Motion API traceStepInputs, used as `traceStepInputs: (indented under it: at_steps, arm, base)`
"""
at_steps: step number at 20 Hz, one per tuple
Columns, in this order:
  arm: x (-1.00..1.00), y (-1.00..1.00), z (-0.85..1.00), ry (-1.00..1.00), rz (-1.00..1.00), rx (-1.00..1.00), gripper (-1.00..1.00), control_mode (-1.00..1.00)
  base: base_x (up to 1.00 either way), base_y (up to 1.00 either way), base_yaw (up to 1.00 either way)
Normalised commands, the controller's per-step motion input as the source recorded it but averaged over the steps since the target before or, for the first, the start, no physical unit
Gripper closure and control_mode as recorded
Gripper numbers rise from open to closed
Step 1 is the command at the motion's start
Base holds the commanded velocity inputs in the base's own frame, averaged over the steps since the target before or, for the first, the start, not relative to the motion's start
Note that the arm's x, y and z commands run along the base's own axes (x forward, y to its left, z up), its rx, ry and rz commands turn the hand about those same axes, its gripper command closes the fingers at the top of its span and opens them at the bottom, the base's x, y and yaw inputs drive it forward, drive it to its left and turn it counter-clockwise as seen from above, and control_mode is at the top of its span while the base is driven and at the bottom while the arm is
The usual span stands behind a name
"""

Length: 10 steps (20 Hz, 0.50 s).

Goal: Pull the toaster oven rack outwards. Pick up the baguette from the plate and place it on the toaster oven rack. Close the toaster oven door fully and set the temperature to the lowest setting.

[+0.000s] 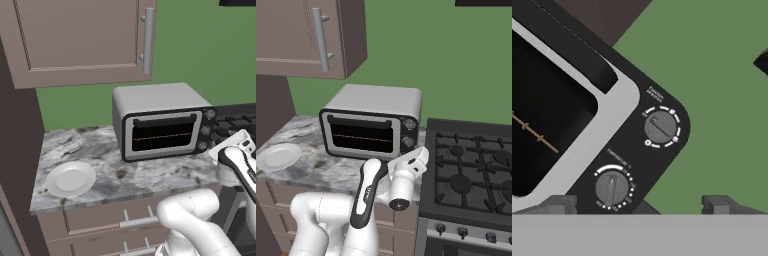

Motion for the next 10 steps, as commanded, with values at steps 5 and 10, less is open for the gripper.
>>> traceStepInputs:
  at_steps: [5,10]
  arm:
    - [0.00,-0.07,-0.01,0.00,0.13,0.01,-1.00,-1.00]
    - [0.06,0.00,-0.03,0.00,0.16,0.00,-1.00,-1.00]
  base:
    - [0.00,0.00,0.00]
    - [0.00,0.00,0.00]
